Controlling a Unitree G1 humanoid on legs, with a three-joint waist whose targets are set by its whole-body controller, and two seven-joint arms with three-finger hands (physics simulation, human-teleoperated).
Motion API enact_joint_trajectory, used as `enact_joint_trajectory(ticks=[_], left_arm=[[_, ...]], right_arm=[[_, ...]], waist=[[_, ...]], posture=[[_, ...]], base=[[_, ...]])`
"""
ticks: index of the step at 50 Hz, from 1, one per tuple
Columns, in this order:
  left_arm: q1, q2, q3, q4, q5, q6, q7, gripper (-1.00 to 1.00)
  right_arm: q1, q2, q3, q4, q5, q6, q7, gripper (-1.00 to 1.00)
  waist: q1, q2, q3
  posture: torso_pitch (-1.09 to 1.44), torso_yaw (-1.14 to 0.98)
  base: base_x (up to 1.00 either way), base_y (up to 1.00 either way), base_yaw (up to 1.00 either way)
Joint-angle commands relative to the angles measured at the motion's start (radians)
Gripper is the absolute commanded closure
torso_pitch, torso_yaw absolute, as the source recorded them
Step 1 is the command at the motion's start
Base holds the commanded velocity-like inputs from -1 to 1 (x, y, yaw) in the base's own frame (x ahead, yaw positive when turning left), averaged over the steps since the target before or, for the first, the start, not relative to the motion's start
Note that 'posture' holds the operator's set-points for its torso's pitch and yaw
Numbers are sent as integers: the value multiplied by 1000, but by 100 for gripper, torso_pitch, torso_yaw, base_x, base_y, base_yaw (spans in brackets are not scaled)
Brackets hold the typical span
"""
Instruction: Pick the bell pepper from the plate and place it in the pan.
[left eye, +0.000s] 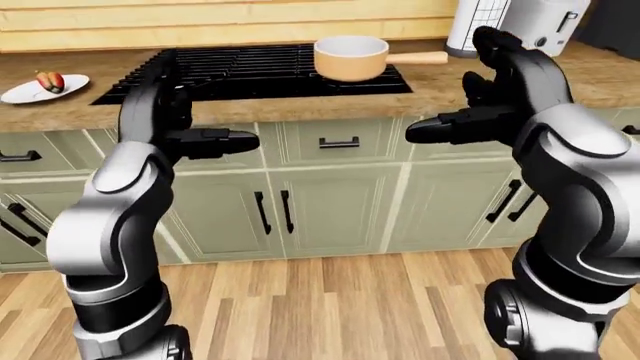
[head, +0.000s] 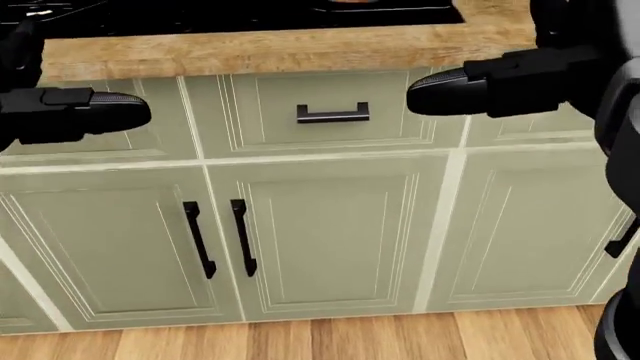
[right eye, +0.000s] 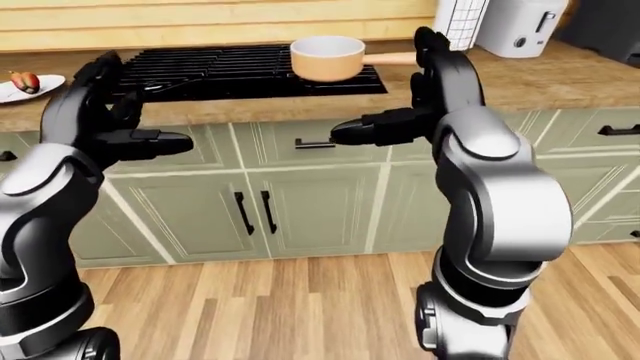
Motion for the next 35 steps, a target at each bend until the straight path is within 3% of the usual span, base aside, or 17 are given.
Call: enact_joint_trajectory(ticks=[1, 3, 8, 10, 11, 13, 15, 17, 19, 22, 23, 25, 26, 27, 28, 30, 35], left_arm=[[-27, 7, 0, -37, -6, -17, 5, -100], [-25, 13, 4, -34, -9, -20, 5, -100], [-29, 17, 0, -35, -12, -14, 11, -100], [-21, 16, -1, -42, -13, -15, 10, -100], [-18, 16, 0, -43, -13, -16, 9, -100], [-10, 14, 6, -53, -16, -12, 11, -100], [-13, 16, 9, -55, -18, -6, 13, -100], [-16, 21, 10, -54, -20, -3, 13, -100], [-9, 21, 12, -62, -22, 0, 14, -100], [-18, 27, 14, -63, -25, 10, 16, -100], [-19, 27, 14, -58, -25, 5, 15, -100], [-22, 29, 15, -59, -26, 7, 16, -100], [-16, 29, 17, -59, -27, 4, 15, -100], [-6, 30, 18, -55, -26, -7, 12, -100], [-8, 33, 21, -63, -29, 6, 14, -100], [-9, 36, 23, -63, -30, 6, 14, -100], [-12, 40, 26, -58, -35, 7, 15, -100]], right_arm=[[-28, -10, -10, -9, -5, -26, -7, -100], [-44, -9, -3, -7, -2, -15, -6, -100], [-61, -13, -2, 3, -1, -9, -4, -100], [-74, -18, 1, 4, -2, 0, -3, -100], [-73, -18, 1, 3, -2, -2, -3, -100], [-81, -13, -2, 2, -1, 3, -4, -100], [-85, -16, -1, 11, -2, -2, -4, -100], [-82, -12, -2, 9, -2, -3, -6, -100], [-74, -7, -1, 8, -1, -7, -8, -100], [-77, -12, -5, 5, 0, -2, -6, -100], [-77, -11, -6, 3, 1, -1, -7, -100], [-76, -7, -5, 3, 2, -2, -8, -100], [-72, -3, -7, -2, 3, -2, -10, -100], [-69, 1, -11, -4, 6, -2, -11, -100], [-72, 1, -12, -5, 8, 2, -12, -100], [-79, -2, -11, -5, 11, 7, -13, -100], [-81, -7, -11, -4, 17, 11, -13, -100]], waist=[[-7, 14, -21], [-9, 1, -26], [-5, -34, -17], [0, -63, -17], [2, -88, -21], [-1, -65, -17], [2, -83, -21], [2, -75, -26], [3, -61, -16], [0, -26, -5], [-3, -5, -7], [-6, 73, -26], [-2, 29, -16], [-5, 40, -14], [-3, 33, -15], [-4, 12, -20], [-5, -39, -10]], posture=[[0, 0], [0, 0], [0, 0], [0, 0], [0, 0], [0, 0], [0, 0], [0, 0], [0, 0], [0, 0], [0, 0], [0, 0], [0, 0], [0, 0], [0, 0], [0, 0], [0, 0]], base=[[0, 18, 0], [0, 18, 0], [0, 18, 0], [0, 18, 0], [0, 18, 0], [0, 19, 0], [0, 19, 0], [0, 18, 0], [0, 19, 0], [0, 18, 0], [0, 18, 0], [0, 18, 0], [0, 19, 0], [0, 19, 0], [0, 19, 0], [0, 19, 0], [0, 18, 0]])
